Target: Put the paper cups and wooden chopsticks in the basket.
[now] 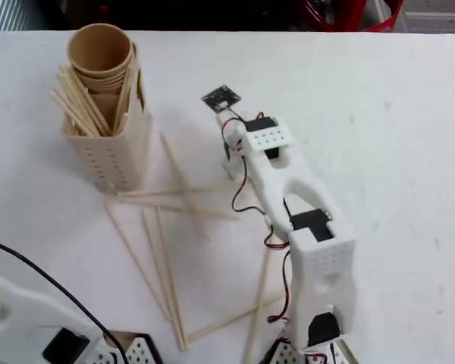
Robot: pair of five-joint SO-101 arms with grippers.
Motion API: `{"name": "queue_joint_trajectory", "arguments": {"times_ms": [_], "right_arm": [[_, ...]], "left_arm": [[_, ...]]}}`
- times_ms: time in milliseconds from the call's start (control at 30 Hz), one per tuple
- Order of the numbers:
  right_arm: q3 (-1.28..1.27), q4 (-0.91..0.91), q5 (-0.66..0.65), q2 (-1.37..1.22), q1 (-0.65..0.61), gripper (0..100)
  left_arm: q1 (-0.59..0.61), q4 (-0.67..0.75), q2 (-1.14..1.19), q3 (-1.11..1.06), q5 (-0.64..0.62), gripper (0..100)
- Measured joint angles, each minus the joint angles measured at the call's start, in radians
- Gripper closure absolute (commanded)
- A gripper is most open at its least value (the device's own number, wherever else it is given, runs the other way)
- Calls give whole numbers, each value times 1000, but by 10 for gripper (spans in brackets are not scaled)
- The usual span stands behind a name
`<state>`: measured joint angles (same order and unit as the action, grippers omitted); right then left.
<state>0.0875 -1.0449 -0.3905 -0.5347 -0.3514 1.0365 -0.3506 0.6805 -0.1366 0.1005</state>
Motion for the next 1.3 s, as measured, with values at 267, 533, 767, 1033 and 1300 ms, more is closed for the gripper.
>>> {"name": "queue_joint_trajectory", "arguments": {"times_ms": [267,533,767,1033,1300], "right_arm": [[32,9,-6,-44,40,974],[40,-25,29,-25,51,981],[-114,-48,94,285,35,981],[-509,49,100,884,-60,980],[-720,-110,8,1102,35,980]], "left_arm": [[0,0,0,0,0,757],[0,0,0,0,0,757],[0,0,0,0,0,757],[0,2,0,2,55,758],[-5,-186,-138,31,216,756]]}}
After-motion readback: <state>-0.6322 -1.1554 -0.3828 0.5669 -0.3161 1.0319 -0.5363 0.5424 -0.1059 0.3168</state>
